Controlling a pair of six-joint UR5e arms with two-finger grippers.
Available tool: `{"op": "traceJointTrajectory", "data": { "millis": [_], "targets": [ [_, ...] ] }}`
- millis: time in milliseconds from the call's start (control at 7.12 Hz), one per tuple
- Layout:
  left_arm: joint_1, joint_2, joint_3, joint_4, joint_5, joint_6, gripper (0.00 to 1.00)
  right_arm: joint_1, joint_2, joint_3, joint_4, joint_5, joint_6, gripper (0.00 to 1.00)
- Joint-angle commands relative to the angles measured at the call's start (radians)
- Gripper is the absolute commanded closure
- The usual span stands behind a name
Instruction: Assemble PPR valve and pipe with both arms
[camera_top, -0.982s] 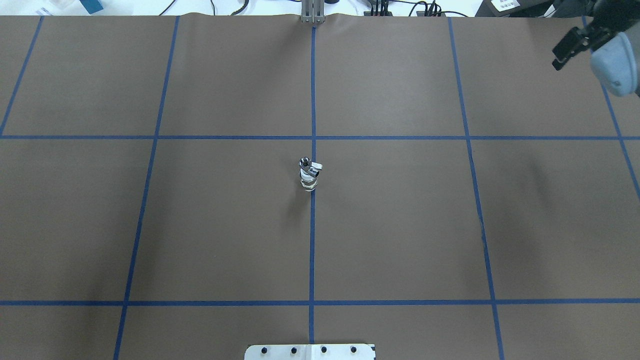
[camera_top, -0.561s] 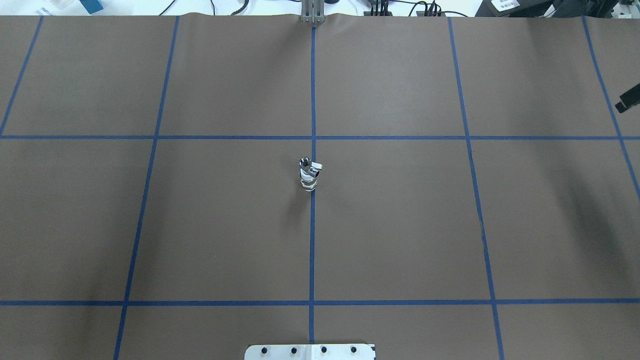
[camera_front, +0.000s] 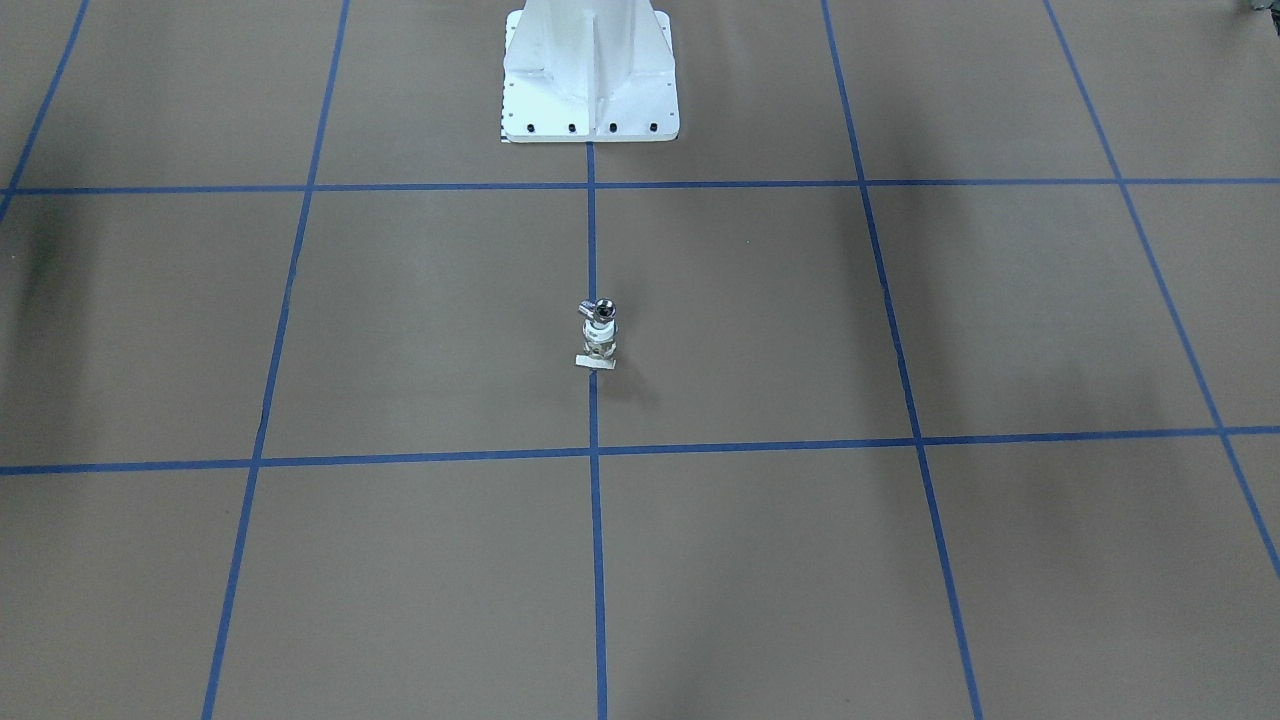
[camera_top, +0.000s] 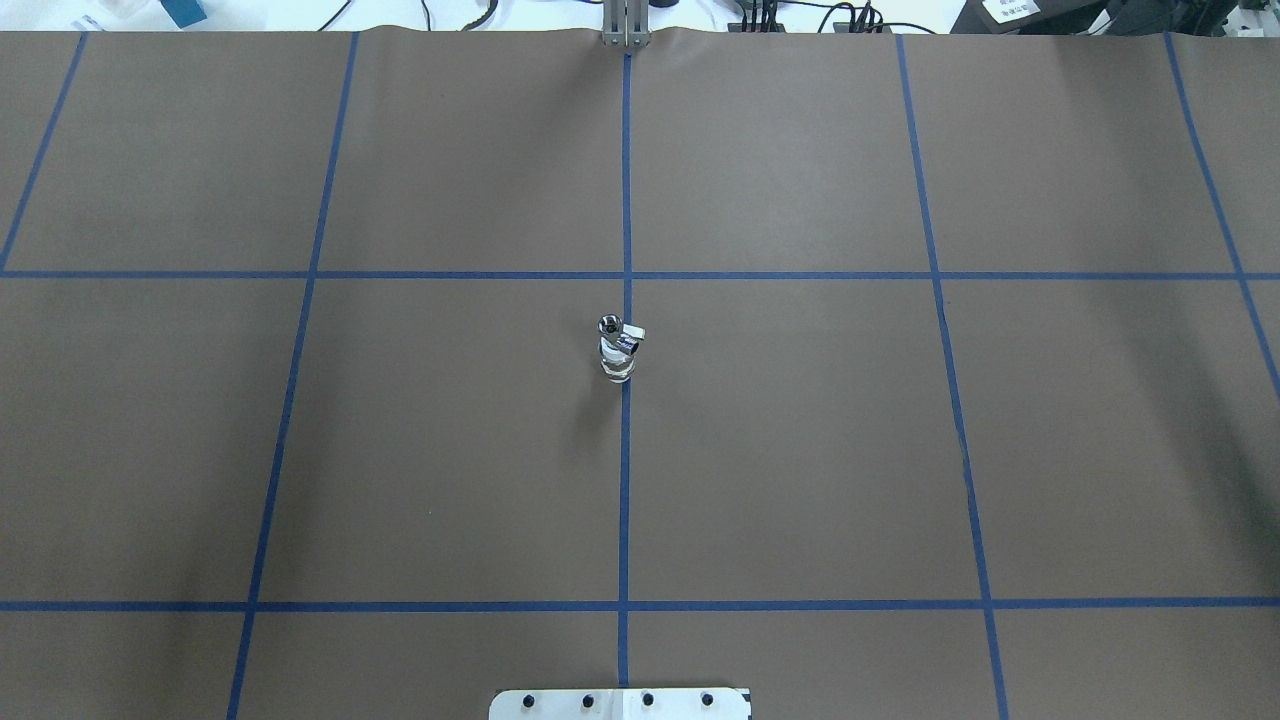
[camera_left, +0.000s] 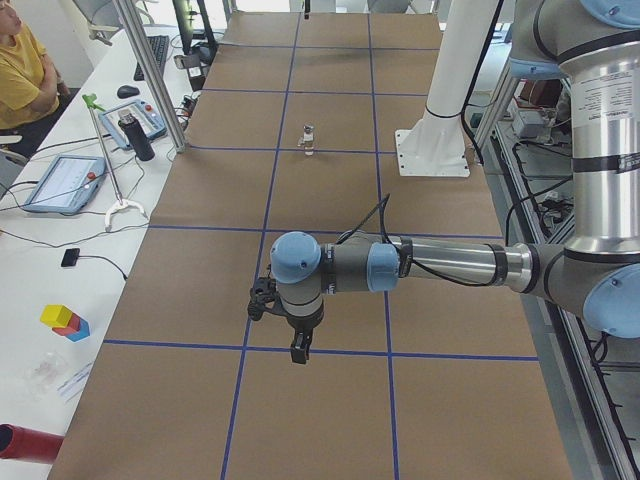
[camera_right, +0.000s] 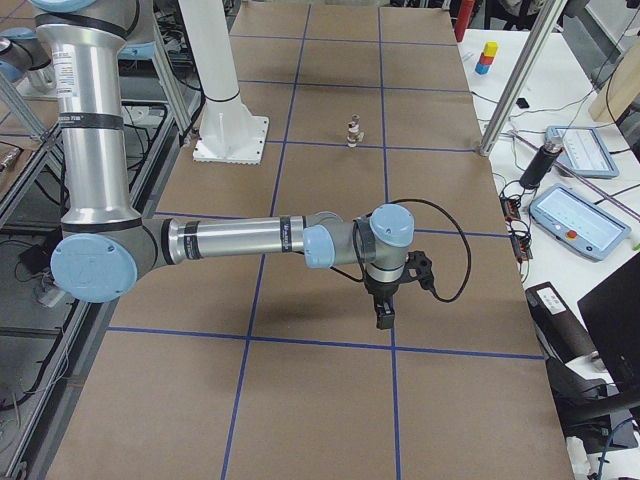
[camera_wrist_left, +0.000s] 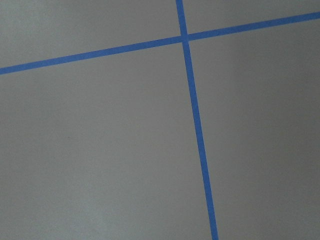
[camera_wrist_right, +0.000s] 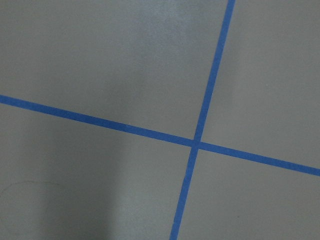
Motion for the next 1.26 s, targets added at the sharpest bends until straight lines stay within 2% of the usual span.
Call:
{"op": "traceJointTrajectory", "data": {
  "millis": [0, 281, 1123],
  "targets": [
    [0.001, 0.001, -0.002, 0.000, 0.001, 0.000, 0.00, 0.033, -0.039, 0.036, -0.086, -0.012, -0.075, 0.00],
    [0.000, 0.001, 0.001, 0.002, 0.007, -0.001, 0.00, 0.033, -0.059, 0.036, -0.080, -0.045, -0.062, 0.00],
    [0.001, 0.016, 0.009, 0.004, 0.010, -0.001, 0.00, 0.033, -0.078, 0.012, -0.079, -0.038, -0.062, 0.00]
  ]
}}
